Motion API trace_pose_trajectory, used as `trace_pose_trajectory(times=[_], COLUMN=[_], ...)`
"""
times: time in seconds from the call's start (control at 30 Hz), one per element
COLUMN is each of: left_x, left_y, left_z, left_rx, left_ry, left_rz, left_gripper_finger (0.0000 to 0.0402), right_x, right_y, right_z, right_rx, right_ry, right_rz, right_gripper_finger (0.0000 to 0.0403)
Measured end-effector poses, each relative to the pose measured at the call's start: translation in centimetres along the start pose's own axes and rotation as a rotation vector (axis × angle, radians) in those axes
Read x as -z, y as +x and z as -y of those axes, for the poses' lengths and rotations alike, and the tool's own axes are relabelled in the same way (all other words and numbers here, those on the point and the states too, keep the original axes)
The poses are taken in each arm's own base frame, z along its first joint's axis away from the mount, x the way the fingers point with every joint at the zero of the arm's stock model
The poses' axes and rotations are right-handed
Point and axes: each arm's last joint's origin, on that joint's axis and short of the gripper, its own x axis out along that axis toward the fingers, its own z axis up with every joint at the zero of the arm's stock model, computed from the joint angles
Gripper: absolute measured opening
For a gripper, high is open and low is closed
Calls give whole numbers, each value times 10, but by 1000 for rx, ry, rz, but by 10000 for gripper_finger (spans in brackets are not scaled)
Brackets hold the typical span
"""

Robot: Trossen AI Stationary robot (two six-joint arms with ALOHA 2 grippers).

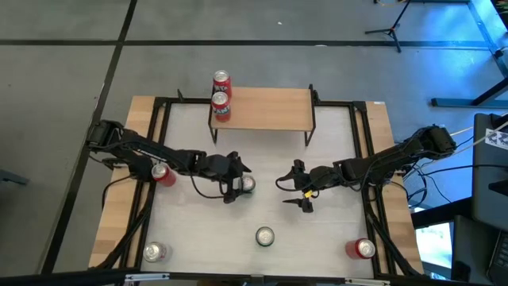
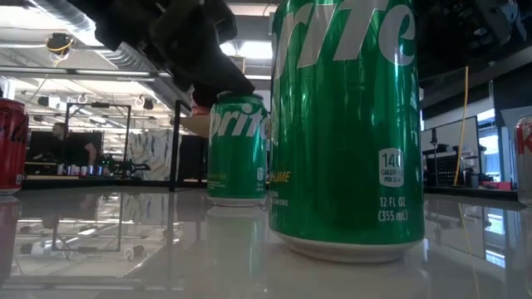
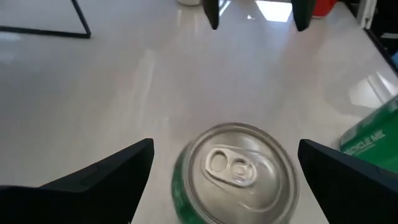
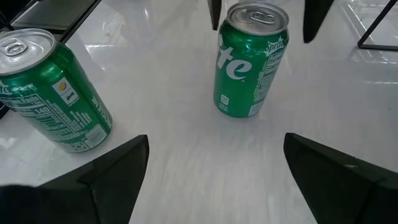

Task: Place canned beverage on shelf
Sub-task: Put the top green soda can on the shelf

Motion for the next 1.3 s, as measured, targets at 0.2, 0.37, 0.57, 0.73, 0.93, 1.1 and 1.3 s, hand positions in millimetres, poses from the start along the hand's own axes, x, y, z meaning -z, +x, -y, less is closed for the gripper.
trace_pose_trajectory(times=[0.2, 0.37, 0.57, 0.73, 0.93, 1.1, 1.3], left_x=[-39, -76, -105, -110, -107, -101, -91], left_y=[-10, -20, -5, 13, 21, 23, 27], left_z=[7, 13, 17, 20, 22, 22, 18], left_rx=[-68, -98, -128, -133, -84, -86, -119], left_ry=[60, 58, 75, 83, 60, 63, 75], left_rz=[-119, -248, -475, -622, -659, -673, -694], left_gripper_finger=[388, 389, 389, 389, 389, 389, 389], right_x=[0, 0, 0, 1, 4, 5, 4], right_y=[0, 0, 0, 0, 0, 0, 0], right_z=[0, 0, 0, 0, 0, 1, 1], right_rx=[9, 12, 13, 12, 10, 11, 10], right_ry=[0, 1, 4, 6, 16, 22, 22], right_rz=[2, -2, -2, -6, -44, -47, -41], right_gripper_finger=[370, 370, 370, 370, 370, 370, 370])
